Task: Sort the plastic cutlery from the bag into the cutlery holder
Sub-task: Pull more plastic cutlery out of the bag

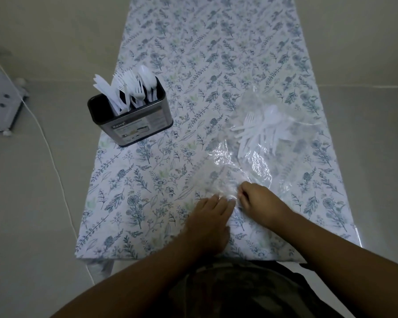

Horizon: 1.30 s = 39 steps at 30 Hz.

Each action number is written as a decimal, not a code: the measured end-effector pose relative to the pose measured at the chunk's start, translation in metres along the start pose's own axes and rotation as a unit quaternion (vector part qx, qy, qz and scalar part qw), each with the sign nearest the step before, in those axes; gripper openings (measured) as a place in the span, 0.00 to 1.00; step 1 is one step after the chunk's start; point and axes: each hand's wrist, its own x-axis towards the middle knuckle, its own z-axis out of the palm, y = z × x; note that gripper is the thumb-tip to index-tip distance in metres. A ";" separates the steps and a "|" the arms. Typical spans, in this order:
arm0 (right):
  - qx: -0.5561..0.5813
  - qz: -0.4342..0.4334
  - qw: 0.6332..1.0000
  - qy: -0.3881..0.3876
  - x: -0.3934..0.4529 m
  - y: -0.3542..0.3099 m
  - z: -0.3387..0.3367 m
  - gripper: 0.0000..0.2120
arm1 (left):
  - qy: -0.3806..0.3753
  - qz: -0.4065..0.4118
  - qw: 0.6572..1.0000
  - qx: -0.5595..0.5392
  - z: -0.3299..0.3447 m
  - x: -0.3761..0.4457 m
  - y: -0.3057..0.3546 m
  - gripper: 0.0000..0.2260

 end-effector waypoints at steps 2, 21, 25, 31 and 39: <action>0.022 0.006 0.999 0.026 0.000 -0.002 -0.003 0.09 | -0.009 0.000 1.000 0.011 0.000 0.001 0.000 0.31; 0.222 0.128 0.918 0.302 -0.017 -0.013 -0.067 0.05 | -0.040 0.029 0.997 -0.053 -0.018 -0.005 -0.007 0.31; 0.158 0.082 0.962 0.209 -0.018 -0.029 -0.065 0.07 | 0.006 0.014 0.999 -0.033 -0.030 0.008 0.003 0.29; 0.155 0.071 0.952 0.254 -0.027 -0.034 -0.070 0.09 | -0.046 0.024 0.998 -0.032 -0.016 0.001 -0.022 0.25; 0.169 -0.070 0.981 0.070 -0.062 -0.080 -0.047 0.12 | 0.022 -0.171 0.886 -0.431 -0.061 -0.022 -0.040 0.13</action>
